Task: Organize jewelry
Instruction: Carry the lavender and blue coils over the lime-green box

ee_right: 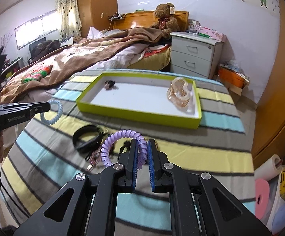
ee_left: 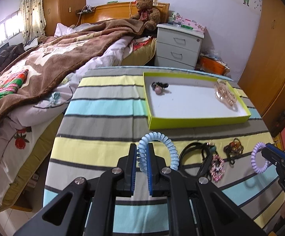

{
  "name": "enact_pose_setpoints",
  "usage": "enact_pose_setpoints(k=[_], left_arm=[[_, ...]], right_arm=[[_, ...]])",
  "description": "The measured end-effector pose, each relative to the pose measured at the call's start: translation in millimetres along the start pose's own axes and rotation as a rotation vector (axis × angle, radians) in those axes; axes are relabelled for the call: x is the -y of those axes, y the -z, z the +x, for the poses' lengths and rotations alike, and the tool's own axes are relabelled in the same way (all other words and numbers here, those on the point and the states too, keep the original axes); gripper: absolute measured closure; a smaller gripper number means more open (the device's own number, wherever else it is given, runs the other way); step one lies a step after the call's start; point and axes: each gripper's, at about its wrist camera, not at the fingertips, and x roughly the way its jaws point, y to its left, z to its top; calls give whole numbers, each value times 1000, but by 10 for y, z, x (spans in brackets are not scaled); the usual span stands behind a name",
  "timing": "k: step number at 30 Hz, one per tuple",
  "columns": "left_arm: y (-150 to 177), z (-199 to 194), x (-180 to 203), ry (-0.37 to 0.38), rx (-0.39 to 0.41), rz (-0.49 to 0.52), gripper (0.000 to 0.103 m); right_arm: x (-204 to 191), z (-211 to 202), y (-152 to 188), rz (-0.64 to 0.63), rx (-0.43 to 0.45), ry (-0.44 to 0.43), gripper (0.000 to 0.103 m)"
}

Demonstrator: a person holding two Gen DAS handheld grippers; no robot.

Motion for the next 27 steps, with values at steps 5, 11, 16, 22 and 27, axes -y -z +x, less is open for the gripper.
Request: enact_pose_setpoints(k=[5,11,16,22,27], left_arm=[[-152,-6,54,23,21,7,93],[-340,87,153,52,29,6,93],[-475,233,244,76,23,-1,93],[-607,424,319,95,8,-22,93],[-692,608,361,98,-12,-30,93]], right_arm=[[99,63,-226,9,15,10,93],[261,278,-566,36,13,16,93],[336,500,-786,40,-3,22,93],[357,827,-1006,29,-20,32,93],[363,1117,-1140,30,-50,25,93]])
